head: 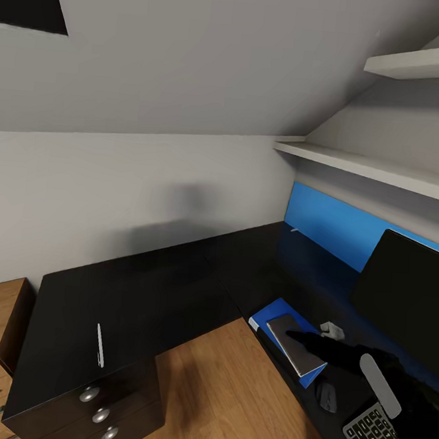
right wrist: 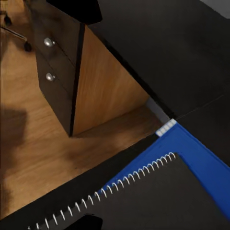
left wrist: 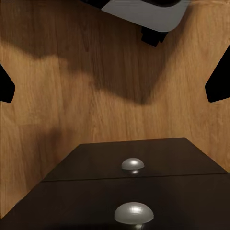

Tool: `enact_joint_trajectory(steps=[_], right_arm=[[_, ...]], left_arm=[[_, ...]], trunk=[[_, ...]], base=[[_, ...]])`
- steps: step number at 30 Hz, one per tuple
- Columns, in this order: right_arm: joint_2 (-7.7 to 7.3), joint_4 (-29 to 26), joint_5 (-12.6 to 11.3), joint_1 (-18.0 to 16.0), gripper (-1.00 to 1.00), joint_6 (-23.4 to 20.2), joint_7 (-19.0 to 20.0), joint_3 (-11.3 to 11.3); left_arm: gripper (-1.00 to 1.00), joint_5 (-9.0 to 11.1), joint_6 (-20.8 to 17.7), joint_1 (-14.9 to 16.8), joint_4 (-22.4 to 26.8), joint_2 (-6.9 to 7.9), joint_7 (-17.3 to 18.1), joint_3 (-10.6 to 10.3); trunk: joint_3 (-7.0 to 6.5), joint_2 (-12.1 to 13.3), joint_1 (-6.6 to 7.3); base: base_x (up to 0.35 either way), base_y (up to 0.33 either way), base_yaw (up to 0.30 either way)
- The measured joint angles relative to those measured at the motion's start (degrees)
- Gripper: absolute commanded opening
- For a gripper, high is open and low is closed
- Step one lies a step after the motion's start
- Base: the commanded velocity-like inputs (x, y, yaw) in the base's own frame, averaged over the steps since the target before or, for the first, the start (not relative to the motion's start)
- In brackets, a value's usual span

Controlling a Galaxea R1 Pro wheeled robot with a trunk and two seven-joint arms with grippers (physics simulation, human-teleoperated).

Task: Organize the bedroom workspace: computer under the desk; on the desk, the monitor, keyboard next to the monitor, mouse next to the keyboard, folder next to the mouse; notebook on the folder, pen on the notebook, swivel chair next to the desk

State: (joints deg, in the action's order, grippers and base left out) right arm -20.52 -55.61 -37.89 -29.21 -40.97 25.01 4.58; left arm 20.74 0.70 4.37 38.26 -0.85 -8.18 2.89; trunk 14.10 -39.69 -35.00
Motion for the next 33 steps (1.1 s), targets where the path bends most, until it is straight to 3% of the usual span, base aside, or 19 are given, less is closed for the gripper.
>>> enact_joint_trajectory(steps=[4, 7, 10, 22, 33], right_arm=[[3.36, -1.53, 7.57, 0.03, 1.00, 0.08, -1.07, -0.07], [4.74, -2.17, 10.87, 0.07, 1.00, 0.17, -1.36, -0.11], [5.35, -2.44, 12.33, 0.13, 1.00, 0.53, -1.49, -0.11], [6.26, -2.61, 13.22, 0.24, 1.00, 3.00, -1.35, -0.07], [6.59, -2.60, 13.27, 0.23, 1.00, 3.15, -1.44, -0.07]], left_arm=[[1.00, -0.05, 0.01, 0.01, -1.34, -0.02, 0.00, -0.03], [1.00, -0.05, 0.02, 0.00, -1.63, -0.04, 0.00, -0.04], [1.00, -0.06, 0.02, 0.00, -1.75, -0.01, 0.00, -0.04], [1.00, -0.06, 0.02, 0.00, -1.82, -0.04, 0.00, -0.04], [1.00, -0.06, 0.02, -0.01, -1.81, -0.01, 0.00, -0.03]], trunk=[[0.00, 0.00, 0.00], [0.00, 0.00, 0.00], [0.00, 0.00, 0.00], [0.02, 0.00, 0.00], [0.27, 0.00, 0.00]], base=[[0.000, 0.000, 0.000], [0.000, 0.000, 0.000], [0.000, 0.000, 0.000], [0.000, 0.000, 0.016], [0.000, 0.000, 0.226]])
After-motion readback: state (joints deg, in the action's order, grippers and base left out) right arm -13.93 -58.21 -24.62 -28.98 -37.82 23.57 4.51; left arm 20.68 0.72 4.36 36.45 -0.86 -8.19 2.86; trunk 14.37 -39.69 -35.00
